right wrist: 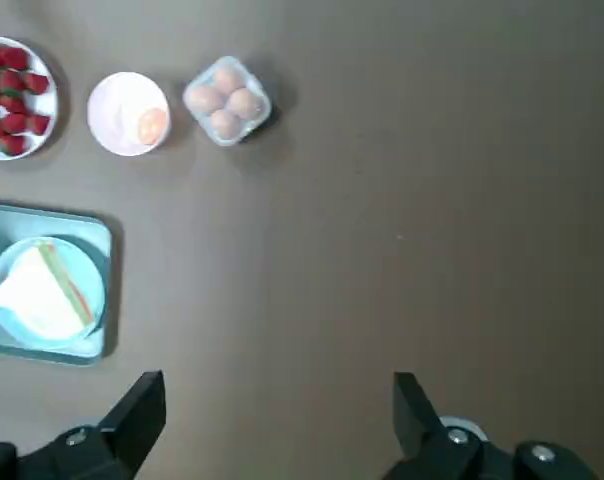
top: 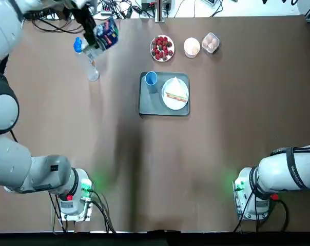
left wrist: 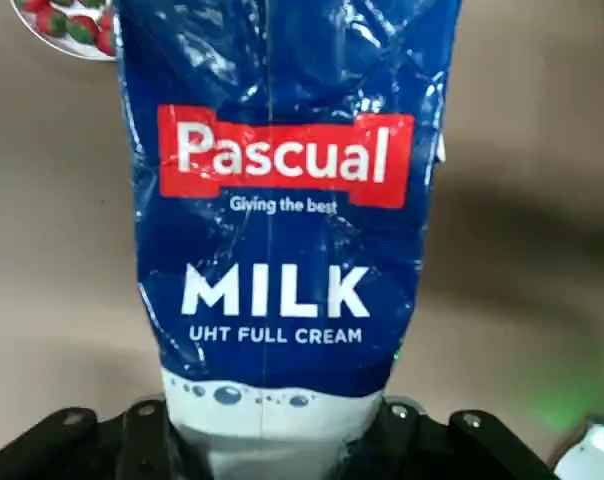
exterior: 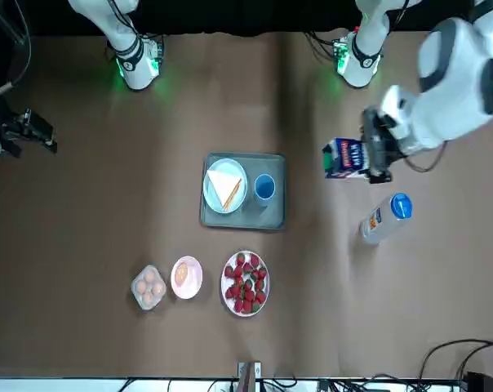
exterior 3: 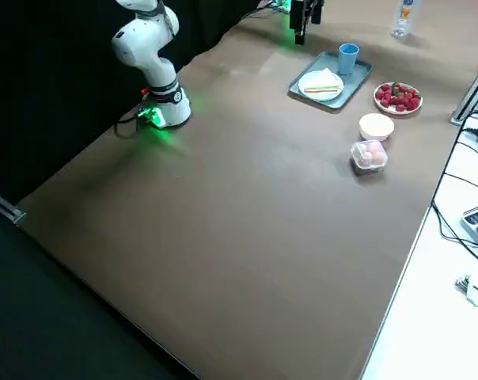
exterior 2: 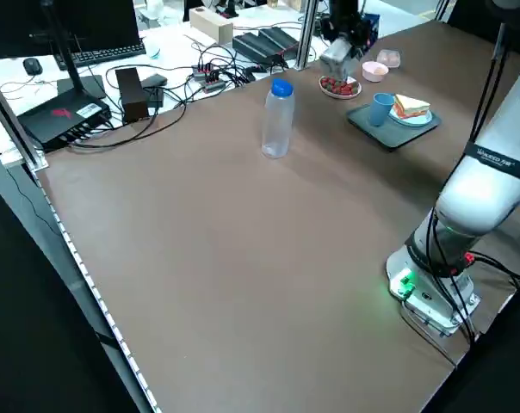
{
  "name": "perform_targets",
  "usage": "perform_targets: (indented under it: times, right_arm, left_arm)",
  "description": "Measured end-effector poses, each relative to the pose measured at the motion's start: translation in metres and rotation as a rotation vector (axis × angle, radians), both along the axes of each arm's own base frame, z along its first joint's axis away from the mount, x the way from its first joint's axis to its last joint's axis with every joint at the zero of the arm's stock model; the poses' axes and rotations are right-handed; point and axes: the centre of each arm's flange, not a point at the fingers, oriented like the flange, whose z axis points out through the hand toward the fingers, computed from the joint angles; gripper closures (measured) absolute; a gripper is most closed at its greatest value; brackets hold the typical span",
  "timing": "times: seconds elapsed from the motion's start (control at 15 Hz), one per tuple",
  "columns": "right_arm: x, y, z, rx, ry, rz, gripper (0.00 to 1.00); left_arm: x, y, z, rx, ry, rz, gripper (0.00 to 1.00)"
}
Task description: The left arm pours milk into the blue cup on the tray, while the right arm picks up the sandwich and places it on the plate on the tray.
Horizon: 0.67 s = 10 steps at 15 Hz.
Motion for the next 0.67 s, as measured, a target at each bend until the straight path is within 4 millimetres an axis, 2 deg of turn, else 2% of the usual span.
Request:
perform_targets:
  times: [0.13, 0.2, 0.27, 0.47, 0.67]
  right_arm:
    - [0.001, -0.003, 0.001, -0.027, -0.011, -0.001, 0.0]
    - [0.001, -0.003, 0.001, -0.032, -0.013, 0.0, 0.0]
    - [0.001, -0.002, 0.001, -0.032, -0.013, 0.0, 0.0]
    - [0.001, -0.001, 0.001, -0.033, -0.012, 0.003, 0.0]
    - [0.001, 0.0, 0.001, -0.033, -0.013, 0.004, 0.0]
  left_arm:
    - [-0.008, -0.033, -0.016, 0.067, -0.01, -0.001, 0.45]
    - [-0.014, -0.064, -0.032, 0.144, -0.02, -0.017, 0.45]
    - [-0.017, -0.079, -0.041, 0.178, -0.024, -0.023, 0.45]
    - [-0.021, -0.116, -0.07, 0.235, -0.044, -0.042, 0.45]
    - [-0.024, -0.141, -0.098, 0.303, -0.062, -0.058, 0.45]
